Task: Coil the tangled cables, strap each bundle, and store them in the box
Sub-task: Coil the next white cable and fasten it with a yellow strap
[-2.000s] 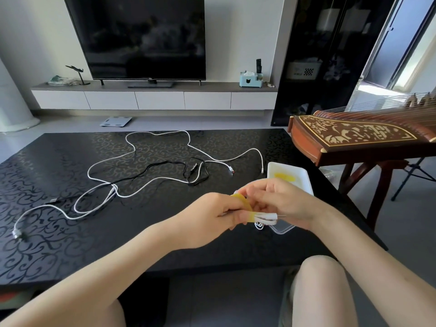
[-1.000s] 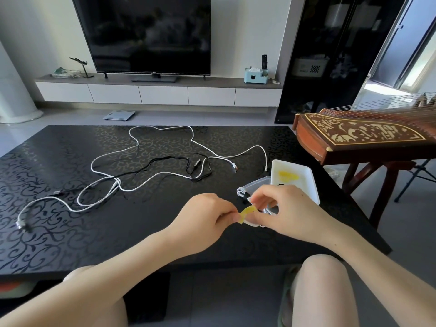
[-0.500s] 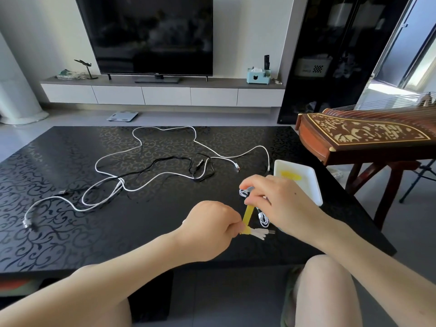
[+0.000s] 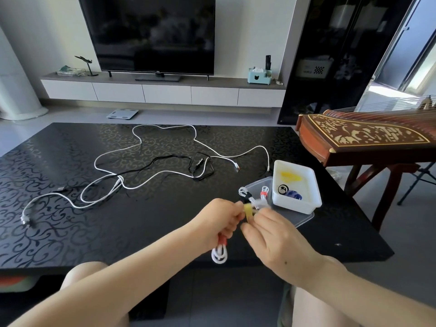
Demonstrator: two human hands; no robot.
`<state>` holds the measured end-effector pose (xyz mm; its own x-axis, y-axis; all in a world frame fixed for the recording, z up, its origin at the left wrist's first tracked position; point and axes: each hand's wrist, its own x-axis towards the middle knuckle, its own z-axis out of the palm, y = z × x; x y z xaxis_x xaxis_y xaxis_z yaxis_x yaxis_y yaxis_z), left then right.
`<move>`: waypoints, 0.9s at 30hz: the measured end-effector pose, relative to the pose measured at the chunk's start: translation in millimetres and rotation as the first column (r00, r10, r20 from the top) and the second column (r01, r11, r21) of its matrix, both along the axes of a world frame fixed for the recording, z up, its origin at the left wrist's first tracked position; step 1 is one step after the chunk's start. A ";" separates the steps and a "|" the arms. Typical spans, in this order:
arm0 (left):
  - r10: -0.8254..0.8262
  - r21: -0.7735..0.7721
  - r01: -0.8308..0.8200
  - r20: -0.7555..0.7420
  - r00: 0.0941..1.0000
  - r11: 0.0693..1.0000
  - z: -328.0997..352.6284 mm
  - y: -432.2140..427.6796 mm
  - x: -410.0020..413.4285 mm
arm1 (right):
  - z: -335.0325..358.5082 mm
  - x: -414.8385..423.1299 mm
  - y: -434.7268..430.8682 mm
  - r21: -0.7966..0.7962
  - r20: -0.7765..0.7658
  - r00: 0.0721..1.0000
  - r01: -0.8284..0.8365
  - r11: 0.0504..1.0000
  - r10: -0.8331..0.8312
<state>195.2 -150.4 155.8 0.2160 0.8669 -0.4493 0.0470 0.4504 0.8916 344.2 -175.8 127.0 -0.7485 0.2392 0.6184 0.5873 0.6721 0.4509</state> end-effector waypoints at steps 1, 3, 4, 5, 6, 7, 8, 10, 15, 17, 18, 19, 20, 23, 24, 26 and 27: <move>0.034 0.002 -0.034 0.089 0.995 0.999 5.0 3.6 0.3 | -6.9 1.4 0.2 -0.014 -0.011 1.000 -0.013 1.000 0.013; 0.037 0.116 -0.054 0.143 0.989 0.992 15.4 11.3 -2.7 | -20.9 7.4 -1.6 -0.112 -0.091 0.996 -0.034 0.993 0.024; 0.021 0.192 -0.042 0.115 0.993 0.981 18.4 13.6 -5.7 | -24.4 11.4 -1.9 -0.215 -0.221 0.975 -0.031 0.976 -0.018; 0.010 0.260 -0.021 0.044 0.999 0.965 20.3 15.2 -9.3 | -22.5 14.4 -0.1 -0.359 -0.409 0.905 -0.044 0.932 -0.115; 0.005 0.321 0.015 -0.061 0.998 0.947 19.1 15.2 -12.3 | -14.7 15.9 0.8 -0.540 -0.577 0.768 -0.102 0.835 -0.279; 0.017 0.391 0.059 -0.188 0.982 0.918 16.8 15.0 -15.3 | -4.3 15.5 3.5 -0.706 -0.645 0.603 -0.235 0.668 -0.469; 0.047 0.476 0.113 -0.313 0.949 0.872 13.2 15.2 -17.1 | 5.0 16.2 7.9 -0.798 -0.600 0.478 -0.409 0.442 -0.642; 0.137 0.632 0.234 -0.482 0.866 0.739 4.3 15.1 -20.6 | 19.3 16.0 17.7 -0.742 -0.465 0.405 -0.663 0.097 -0.787; 0.224 0.754 0.292 -0.499 0.837 0.589 -3.9 14.3 -20.5 | 26.8 -3.8 25.3 -0.674 -0.484 0.436 -0.739 0.004 -0.759; 0.225 0.765 0.278 -0.479 0.849 0.582 -3.9 15.2 -18.5 | 26.0 -10.3 25.3 -0.624 -0.515 0.356 -0.779 0.057 -0.780; 0.207 0.757 0.267 -0.466 0.860 0.596 -3.9 15.6 -17.3 | 24.4 -11.6 25.7 -0.596 -0.544 0.317 -0.798 0.091 -0.777; 0.176 0.739 0.240 -0.436 0.883 0.630 -3.8 15.5 -16.3 | 22.3 -12.1 25.8 -0.573 -0.577 0.290 -0.810 0.126 -0.764; 0.135 0.707 0.193 -0.380 0.915 0.680 -3.7 15.5 -14.9 | 20.4 -12.7 25.2 -0.553 -0.614 0.271 -0.818 0.159 -0.741; 0.010 0.519 0.045 -0.103 0.995 0.853 -3.7 14.3 -10.3 | 15.7 -13.2 23.5 -0.526 -0.695 0.234 -0.810 0.259 -0.680; -0.032 0.446 0.034 -0.011 0.999 0.894 -3.6 13.9 -8.4 | 14.2 -12.6 24.1 -0.535 -0.703 0.228 -0.793 0.291 -0.673; -0.129 0.333 0.072 0.151 0.980 0.940 -2.2 13.9 -6.4 | 11.5 -9.5 26.3 -0.575 -0.714 0.235 -0.734 0.362 -0.659; -0.177 0.282 0.113 0.213 0.961 0.953 -0.7 14.4 -6.4 | 10.0 -6.1 28.5 -0.604 -0.726 0.265 -0.688 0.403 -0.635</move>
